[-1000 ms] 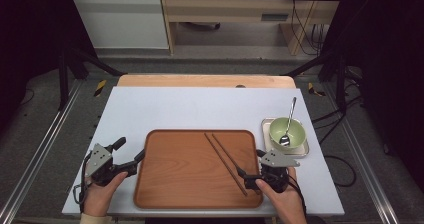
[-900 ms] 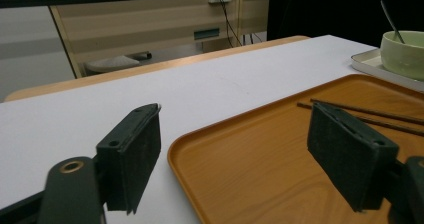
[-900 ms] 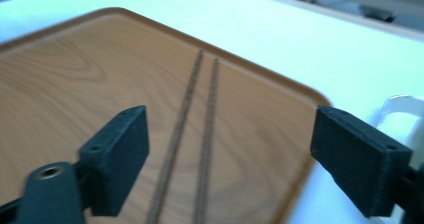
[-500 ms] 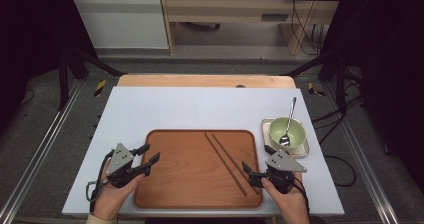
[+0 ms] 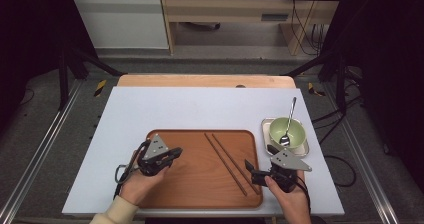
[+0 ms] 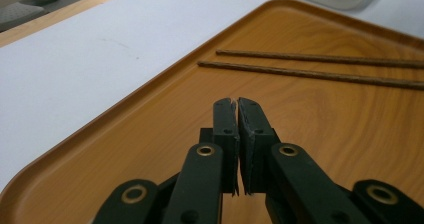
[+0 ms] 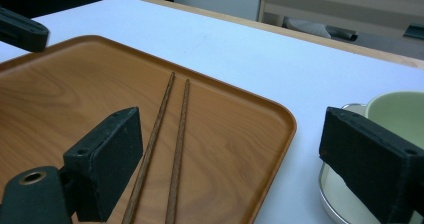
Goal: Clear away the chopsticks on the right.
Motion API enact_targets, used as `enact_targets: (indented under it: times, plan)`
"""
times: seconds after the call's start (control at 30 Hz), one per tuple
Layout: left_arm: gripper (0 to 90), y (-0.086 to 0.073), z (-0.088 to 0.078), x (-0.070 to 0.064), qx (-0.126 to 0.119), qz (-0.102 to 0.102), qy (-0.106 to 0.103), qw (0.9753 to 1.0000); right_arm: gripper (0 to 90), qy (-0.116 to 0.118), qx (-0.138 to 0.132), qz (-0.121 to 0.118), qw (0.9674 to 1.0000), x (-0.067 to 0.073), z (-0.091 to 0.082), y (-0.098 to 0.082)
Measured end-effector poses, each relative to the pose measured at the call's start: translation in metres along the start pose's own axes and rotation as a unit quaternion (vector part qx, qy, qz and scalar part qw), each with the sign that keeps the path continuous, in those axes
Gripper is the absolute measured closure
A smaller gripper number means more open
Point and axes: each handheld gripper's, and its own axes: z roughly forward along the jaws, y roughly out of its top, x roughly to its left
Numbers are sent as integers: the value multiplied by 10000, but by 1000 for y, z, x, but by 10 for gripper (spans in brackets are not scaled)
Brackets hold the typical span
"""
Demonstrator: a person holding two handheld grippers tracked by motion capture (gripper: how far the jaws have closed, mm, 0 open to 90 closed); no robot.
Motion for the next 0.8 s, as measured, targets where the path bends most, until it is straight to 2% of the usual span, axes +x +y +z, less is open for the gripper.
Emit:
enact_targets:
  times: [0.17, 0.3, 0.4, 0.6, 0.8]
  plan:
    - [876, 6, 14, -1, 164, 80, -100, 9998, 103, -72, -79, -173, 9998, -1, 1, -1]
    - [875, 10, 27, -7, 220, 199, -166, 9994, 103, -64, -165, -100, 9998, -4, -2, 0]
    - [873, 12, 36, -9, 263, 71, -236, 9994, 102, -58, -169, -88, 9998, -4, -4, -1]
    - [873, 20, 50, -14, 455, 165, -302, 9984, 98, -47, -178, 54, 9998, -8, -5, -2]
    - [873, 26, 66, -18, 488, 167, -374, 9980, 98, -67, -170, 79, 9998, -9, -5, -2]
